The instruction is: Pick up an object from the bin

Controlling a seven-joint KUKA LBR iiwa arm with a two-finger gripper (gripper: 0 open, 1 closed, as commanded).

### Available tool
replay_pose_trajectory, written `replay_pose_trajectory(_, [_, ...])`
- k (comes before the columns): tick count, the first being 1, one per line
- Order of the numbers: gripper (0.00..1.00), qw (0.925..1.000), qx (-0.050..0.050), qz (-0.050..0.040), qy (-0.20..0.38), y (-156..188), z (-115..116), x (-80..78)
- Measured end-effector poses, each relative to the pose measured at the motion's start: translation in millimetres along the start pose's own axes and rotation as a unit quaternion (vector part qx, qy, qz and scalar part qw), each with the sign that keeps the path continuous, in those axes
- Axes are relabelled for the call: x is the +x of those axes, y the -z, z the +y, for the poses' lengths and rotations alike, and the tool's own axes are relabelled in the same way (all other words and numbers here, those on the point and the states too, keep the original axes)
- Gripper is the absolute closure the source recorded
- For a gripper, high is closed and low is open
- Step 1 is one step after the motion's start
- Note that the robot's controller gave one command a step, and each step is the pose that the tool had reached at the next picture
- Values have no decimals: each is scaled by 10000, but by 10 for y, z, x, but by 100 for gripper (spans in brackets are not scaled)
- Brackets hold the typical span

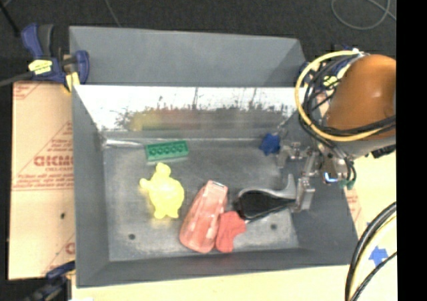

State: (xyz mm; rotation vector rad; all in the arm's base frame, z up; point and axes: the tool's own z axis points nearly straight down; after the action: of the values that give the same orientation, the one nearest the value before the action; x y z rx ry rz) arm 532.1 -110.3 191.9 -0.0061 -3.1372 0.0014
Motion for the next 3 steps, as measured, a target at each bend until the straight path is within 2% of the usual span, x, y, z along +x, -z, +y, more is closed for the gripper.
replay_pose_trajectory(1, [0,10000,7,-41,15,44,4,-17])
replay_pose_trajectory(2, [0,9997,15,-65,222,-444,27,-6])
replay_pose_trajectory(3, [0,9996,5,-20,281,-958,38,15])
